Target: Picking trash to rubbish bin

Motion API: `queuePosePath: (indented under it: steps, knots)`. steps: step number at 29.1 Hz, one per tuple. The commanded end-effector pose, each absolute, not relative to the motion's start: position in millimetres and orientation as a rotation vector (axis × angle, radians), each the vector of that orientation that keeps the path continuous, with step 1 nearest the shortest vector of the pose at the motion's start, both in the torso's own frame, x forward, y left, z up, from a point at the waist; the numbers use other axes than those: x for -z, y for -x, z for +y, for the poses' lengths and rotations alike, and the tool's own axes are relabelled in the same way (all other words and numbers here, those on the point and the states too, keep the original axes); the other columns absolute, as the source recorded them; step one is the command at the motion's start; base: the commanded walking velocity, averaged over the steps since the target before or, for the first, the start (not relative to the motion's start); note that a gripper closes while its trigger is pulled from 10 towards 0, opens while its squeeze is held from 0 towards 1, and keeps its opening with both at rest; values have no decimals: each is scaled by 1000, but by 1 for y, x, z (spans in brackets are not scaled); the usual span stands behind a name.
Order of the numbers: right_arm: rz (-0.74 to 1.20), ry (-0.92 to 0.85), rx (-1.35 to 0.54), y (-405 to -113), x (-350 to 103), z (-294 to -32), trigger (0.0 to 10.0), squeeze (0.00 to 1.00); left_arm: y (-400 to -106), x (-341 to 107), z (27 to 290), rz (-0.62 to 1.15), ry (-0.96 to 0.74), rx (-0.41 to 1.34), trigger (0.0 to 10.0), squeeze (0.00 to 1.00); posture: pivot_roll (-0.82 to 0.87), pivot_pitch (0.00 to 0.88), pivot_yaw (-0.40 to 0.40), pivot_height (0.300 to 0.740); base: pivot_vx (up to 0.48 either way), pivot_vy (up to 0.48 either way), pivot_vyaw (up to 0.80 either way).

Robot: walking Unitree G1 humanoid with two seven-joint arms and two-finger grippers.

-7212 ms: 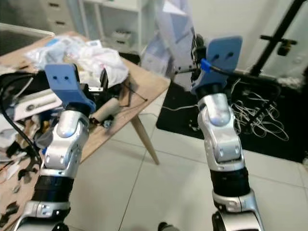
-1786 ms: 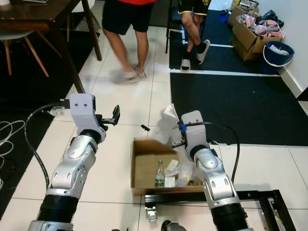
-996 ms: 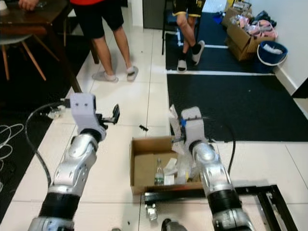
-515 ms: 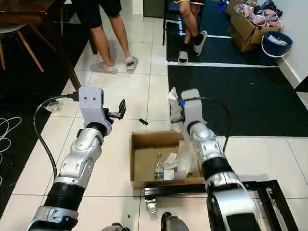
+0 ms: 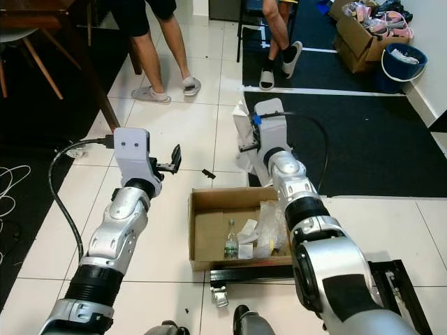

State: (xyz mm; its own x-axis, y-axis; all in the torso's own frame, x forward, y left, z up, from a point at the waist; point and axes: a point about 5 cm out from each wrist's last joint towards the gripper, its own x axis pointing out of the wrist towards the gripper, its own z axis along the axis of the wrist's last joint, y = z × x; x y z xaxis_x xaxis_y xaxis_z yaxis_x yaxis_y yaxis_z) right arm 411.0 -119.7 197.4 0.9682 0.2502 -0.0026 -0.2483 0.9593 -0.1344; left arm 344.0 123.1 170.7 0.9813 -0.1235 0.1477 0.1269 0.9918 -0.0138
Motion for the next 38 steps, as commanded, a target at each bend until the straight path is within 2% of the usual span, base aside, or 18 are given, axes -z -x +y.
queuePosePath:
  steps: [1,25,38]
  knots:
    - [-9,135,-266,-411,-194,-118,10000,0,-343,-163,117,-127,25,133,10000,0,-32,231,-52,740,0,0,0]
    - [-12,138,-296,-411,-195,-111,10000,0,-344,-164,118,-140,31,133,10000,0,-32,203,-58,740,0,0,0]
    - [-166,84,-258,-420,-246,-101,10000,0,-346,-164,120,-141,29,126,10000,0,-32,203,-58,740,0,0,0]
